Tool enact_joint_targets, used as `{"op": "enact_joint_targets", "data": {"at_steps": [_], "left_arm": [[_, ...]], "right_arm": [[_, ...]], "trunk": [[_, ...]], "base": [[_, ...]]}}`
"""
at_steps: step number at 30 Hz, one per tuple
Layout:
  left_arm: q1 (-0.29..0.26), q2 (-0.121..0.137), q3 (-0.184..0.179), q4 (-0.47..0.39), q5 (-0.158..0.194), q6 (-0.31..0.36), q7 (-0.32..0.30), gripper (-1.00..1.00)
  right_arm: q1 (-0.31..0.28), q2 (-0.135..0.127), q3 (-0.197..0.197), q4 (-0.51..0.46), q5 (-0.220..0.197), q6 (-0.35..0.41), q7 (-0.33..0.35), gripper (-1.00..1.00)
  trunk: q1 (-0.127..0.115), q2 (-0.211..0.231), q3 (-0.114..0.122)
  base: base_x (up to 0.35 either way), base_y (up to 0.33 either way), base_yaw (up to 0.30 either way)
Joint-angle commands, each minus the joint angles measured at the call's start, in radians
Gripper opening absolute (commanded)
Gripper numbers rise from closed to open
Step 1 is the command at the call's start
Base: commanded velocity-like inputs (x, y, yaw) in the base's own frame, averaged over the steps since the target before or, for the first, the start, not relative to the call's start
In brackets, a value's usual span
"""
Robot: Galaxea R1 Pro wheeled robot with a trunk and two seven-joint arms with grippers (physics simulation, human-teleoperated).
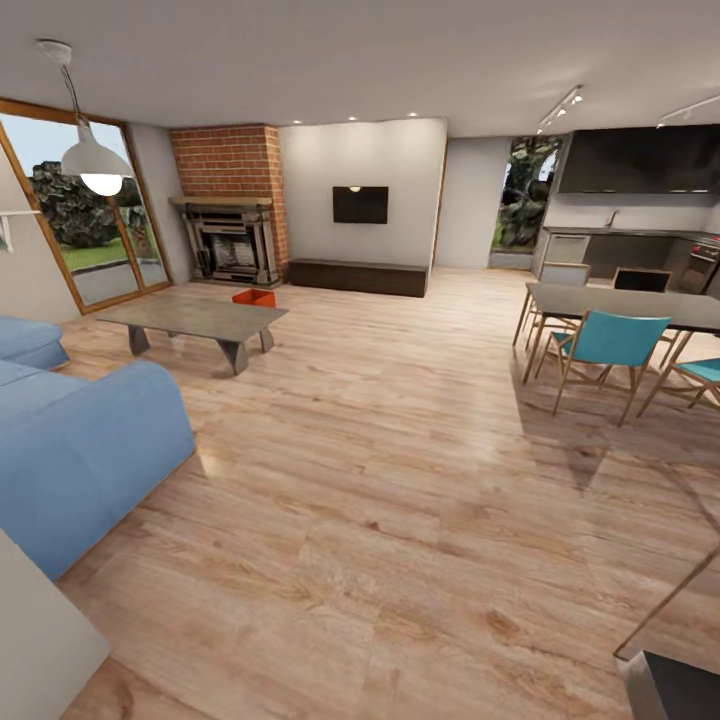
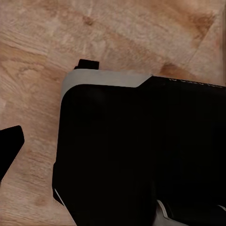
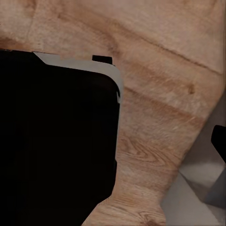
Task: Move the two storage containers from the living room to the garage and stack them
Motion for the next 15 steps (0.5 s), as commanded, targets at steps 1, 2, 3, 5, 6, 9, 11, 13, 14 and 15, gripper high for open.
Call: {"op": "enact_joint_targets", "data": {"at_steps": [1,2,3,5,6,9,11,13,14,15], "left_arm": [[-0.001,0.000,-0.003,0.001,0.008,-0.003,-0.001,1.00],[-0.001,0.000,-0.003,0.001,0.008,-0.003,-0.001,1.00],[-0.001,0.000,-0.003,0.001,0.008,-0.003,-0.001,1.00],[-0.001,0.000,-0.004,0.001,0.008,-0.003,-0.001,1.00],[-0.001,0.000,-0.004,0.001,0.008,-0.003,-0.001,1.00],[-0.001,0.000,-0.004,0.001,0.007,-0.003,-0.001,1.00],[-0.001,-0.001,-0.005,0.001,0.007,-0.003,-0.001,1.00],[-0.001,-0.001,-0.005,0.001,0.007,-0.003,-0.001,1.00],[-0.001,-0.002,-0.006,0.001,0.007,-0.003,-0.001,1.00],[-0.001,-0.002,-0.006,0.001,0.007,-0.003,-0.001,1.00]], "right_arm": [[-0.001,0.000,0.008,0.002,-0.007,-0.004,-0.001,1.00],[-0.001,0.000,0.008,0.002,-0.007,-0.004,-0.001,1.00],[-0.001,0.000,0.008,0.002,-0.007,-0.004,-0.001,1.00],[-0.001,-0.001,0.007,0.002,-0.007,-0.004,-0.001,1.00],[-0.001,-0.002,0.007,0.002,-0.007,-0.004,-0.001,1.00],[-0.001,-0.002,0.007,0.002,-0.007,-0.005,-0.001,1.00],[-0.001,-0.001,0.007,0.002,-0.007,-0.004,-0.001,1.00],[-0.001,-0.002,0.007,0.002,-0.007,-0.005,-0.001,1.00],[-0.001,-0.001,0.007,0.002,-0.007,-0.005,-0.001,1.00],[-0.001,-0.001,0.007,0.002,-0.007,-0.005,-0.001,1.00]], "trunk": [[0.001,-0.001,-0.001],[0.001,-0.001,-0.001],[0.001,-0.001,-0.001],[0.001,-0.001,-0.001],[0.001,-0.001,-0.001],[0.001,-0.001,-0.001],[0.001,-0.001,-0.001],[0.001,-0.001,-0.001],[0.001,-0.001,-0.001],[0.001,-0.001,-0.001]], "base": [[0.322,0.000,0.000],[0.322,0.000,0.000],[0.322,0.000,0.000],[0.322,0.000,0.000],[0.322,0.000,0.000],[0.322,0.000,0.000],[0.322,0.000,0.000],[0.322,0.000,0.000],[0.322,0.000,0.000],[0.322,0.000,0.000]]}}
